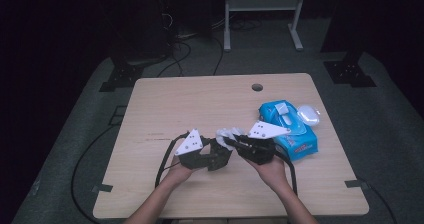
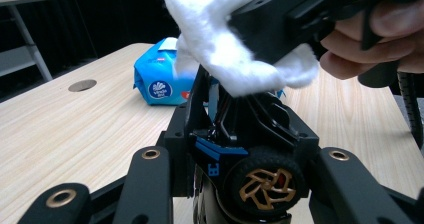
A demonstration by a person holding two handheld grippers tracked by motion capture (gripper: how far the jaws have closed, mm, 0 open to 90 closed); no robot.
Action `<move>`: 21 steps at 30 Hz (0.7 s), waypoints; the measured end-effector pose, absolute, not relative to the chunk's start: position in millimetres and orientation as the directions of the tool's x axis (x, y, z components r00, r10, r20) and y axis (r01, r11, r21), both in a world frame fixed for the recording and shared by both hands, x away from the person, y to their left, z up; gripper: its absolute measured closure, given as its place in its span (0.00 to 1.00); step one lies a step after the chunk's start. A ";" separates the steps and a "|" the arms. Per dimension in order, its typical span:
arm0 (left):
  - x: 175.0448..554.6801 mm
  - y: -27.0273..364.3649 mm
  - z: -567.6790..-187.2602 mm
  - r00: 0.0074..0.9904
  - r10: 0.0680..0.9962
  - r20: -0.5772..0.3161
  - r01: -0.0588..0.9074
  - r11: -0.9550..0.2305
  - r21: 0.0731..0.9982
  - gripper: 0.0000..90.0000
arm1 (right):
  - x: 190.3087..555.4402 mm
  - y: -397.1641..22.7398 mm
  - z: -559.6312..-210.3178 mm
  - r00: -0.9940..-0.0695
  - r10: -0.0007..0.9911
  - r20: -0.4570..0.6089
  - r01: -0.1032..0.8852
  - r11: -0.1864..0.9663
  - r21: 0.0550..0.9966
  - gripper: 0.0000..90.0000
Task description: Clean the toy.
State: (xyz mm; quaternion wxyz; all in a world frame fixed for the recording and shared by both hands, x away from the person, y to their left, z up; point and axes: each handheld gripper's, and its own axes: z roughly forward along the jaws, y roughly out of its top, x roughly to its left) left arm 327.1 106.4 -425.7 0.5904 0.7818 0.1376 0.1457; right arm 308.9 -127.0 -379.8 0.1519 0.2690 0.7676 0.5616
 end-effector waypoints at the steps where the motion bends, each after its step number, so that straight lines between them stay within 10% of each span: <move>1: 327.1 106.1 -425.7 0.920 0.385 0.068 0.041 -0.268 0.962 0.65 | 309.6 -128.4 -380.4 -0.809 0.584 0.071 0.243 0.222 0.944 0.92; 21: 324.8 113.7 -427.3 0.923 0.380 0.059 0.041 -0.248 0.968 0.65 | 299.8 -113.0 -377.1 -0.840 0.541 0.037 0.208 0.258 0.944 0.92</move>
